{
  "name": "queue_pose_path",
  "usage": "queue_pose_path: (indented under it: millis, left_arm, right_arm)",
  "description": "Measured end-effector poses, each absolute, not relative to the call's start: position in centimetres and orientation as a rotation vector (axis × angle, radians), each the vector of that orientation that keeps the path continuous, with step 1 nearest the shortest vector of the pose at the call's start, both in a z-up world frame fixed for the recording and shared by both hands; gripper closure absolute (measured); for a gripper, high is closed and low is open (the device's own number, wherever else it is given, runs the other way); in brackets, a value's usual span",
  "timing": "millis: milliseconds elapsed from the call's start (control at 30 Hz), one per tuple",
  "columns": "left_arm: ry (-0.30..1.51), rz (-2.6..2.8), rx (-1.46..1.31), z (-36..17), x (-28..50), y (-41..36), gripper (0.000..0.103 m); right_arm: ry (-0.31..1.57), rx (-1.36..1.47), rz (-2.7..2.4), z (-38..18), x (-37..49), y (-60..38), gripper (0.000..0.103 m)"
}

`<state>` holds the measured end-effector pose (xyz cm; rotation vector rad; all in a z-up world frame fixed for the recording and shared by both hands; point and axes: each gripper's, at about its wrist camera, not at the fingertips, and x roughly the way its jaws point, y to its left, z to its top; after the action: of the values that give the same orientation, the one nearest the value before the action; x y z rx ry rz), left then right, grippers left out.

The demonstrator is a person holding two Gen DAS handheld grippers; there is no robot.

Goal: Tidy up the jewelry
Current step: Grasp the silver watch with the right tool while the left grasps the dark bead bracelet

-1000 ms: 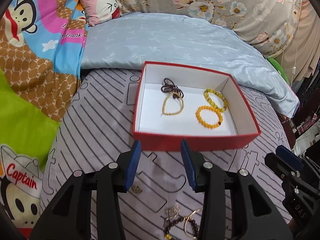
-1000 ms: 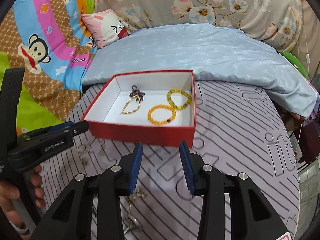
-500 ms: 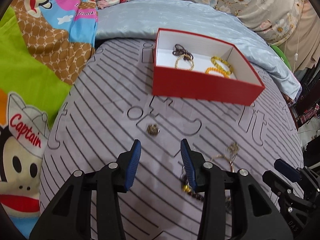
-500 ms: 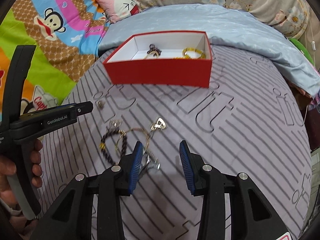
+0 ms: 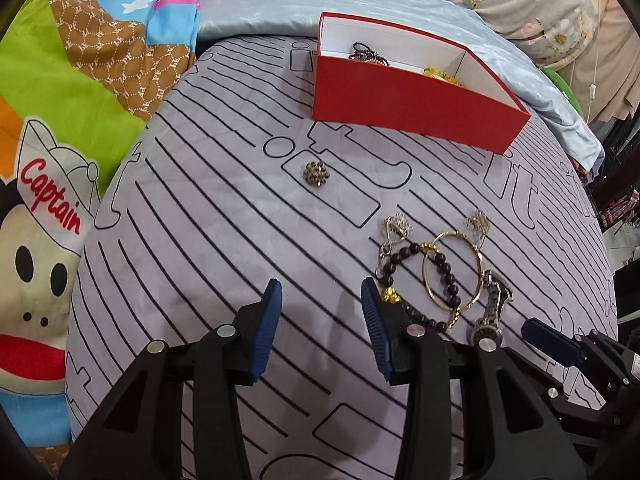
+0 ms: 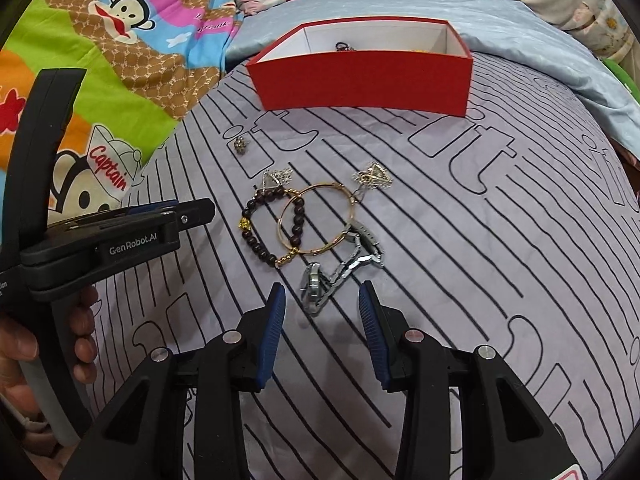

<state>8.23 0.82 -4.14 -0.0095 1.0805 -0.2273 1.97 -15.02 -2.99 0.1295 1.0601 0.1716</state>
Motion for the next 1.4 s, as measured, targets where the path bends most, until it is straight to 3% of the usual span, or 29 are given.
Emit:
queue_pose_path:
  millis: [333,467,1100,1233,1400]
  left_arm:
    - [1.100,-0.226,-0.011,-4.7,7.7,1.2,0.063]
    - [1.103,-0.231,-0.012,-4.7,7.6,1.1,0.063]
    - [1.125,-0.331,-0.031,-5.2,8.4,-2.2,0.064]
    - [1.120,-0.337,-0.022,-5.5,8.7,-2.9,0.070]
    - [1.118,-0.354,-0.021,-5.6,9.1,-3.2,0.087]
  right_arm:
    - [1.075,0.133,0.180,-4.0,3.1,-14.3,0.074]
    - [1.090,0.136,0.179,-4.6,3.4,-14.6,0.086]
    - [1.079,0.196,0.126,-4.1,2.6,-16.9,0.088]
    - [1.077,0.206,0.121,-4.0,2.6,-17.3,0.088]
    - [1.075,0.212,0.116,-4.1,2.5,-17.5,0.088]
